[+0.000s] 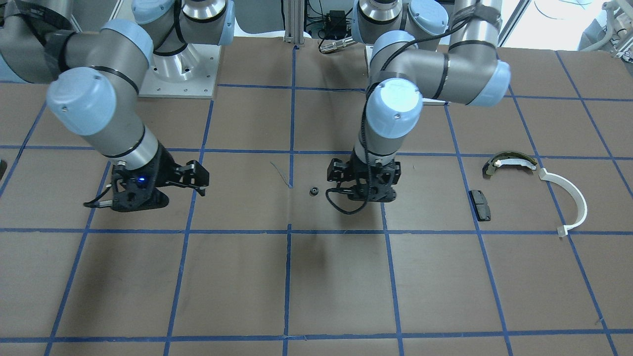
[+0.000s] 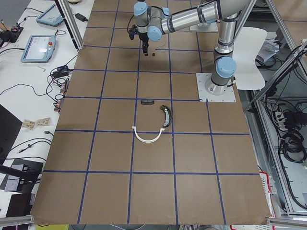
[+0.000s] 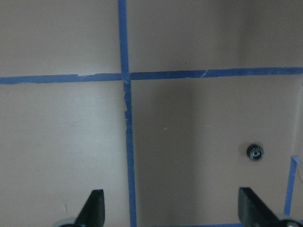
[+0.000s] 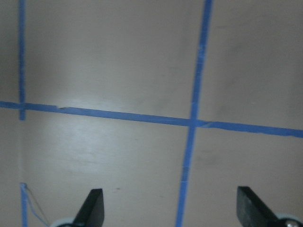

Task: Place bearing gear from tray to pile

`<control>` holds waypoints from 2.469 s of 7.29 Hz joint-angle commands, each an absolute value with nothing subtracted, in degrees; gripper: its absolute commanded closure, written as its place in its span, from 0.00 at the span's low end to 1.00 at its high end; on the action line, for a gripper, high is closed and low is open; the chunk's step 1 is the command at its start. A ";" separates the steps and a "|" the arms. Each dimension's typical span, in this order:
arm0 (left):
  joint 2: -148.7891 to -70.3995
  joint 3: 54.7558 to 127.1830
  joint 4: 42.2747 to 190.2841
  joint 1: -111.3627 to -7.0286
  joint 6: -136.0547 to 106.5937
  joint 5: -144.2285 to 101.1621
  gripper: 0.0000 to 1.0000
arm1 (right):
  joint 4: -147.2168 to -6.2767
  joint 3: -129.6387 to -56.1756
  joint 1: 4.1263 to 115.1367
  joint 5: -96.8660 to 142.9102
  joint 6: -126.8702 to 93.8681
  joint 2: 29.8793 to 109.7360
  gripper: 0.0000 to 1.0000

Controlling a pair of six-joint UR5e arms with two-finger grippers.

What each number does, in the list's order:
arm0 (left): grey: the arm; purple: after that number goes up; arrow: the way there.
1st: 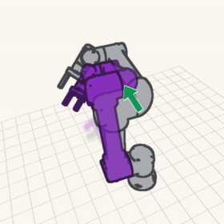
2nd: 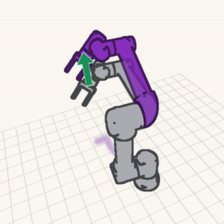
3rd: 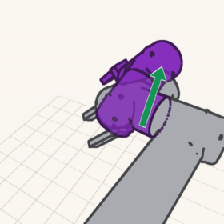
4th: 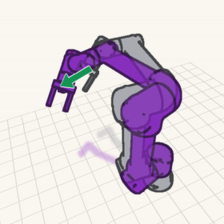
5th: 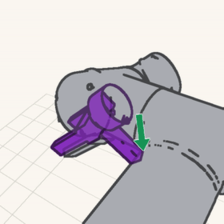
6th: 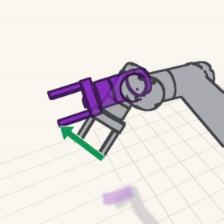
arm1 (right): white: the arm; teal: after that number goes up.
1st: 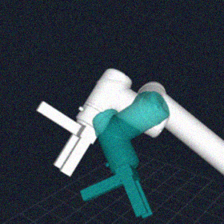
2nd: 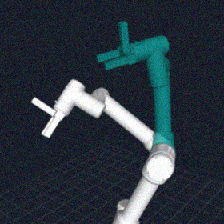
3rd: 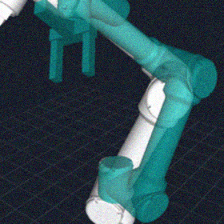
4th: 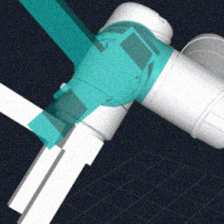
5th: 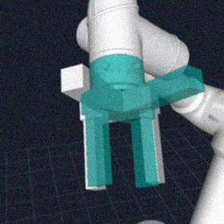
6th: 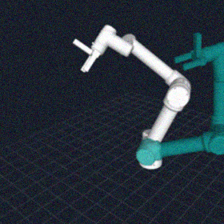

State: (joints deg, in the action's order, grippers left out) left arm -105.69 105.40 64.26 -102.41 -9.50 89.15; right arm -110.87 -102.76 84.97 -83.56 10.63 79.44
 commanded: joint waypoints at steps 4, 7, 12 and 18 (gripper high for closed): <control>-113.11 108.19 54.85 -111.62 -15.91 89.21 0.00 | -111.00 -102.39 55.51 -92.45 46.95 79.72 0.00; -114.17 108.28 54.84 -111.62 -16.00 89.47 0.42 | -112.15 -96.44 45.02 -92.64 61.31 73.16 0.00; -113.04 106.36 54.58 -110.58 -14.34 89.91 1.00 | -119.88 -84.04 41.66 -92.72 68.64 56.79 0.00; -111.09 89.03 79.81 -81.71 20.84 98.07 1.00 | -121.99 -83.76 38.85 -94.66 69.00 51.59 0.12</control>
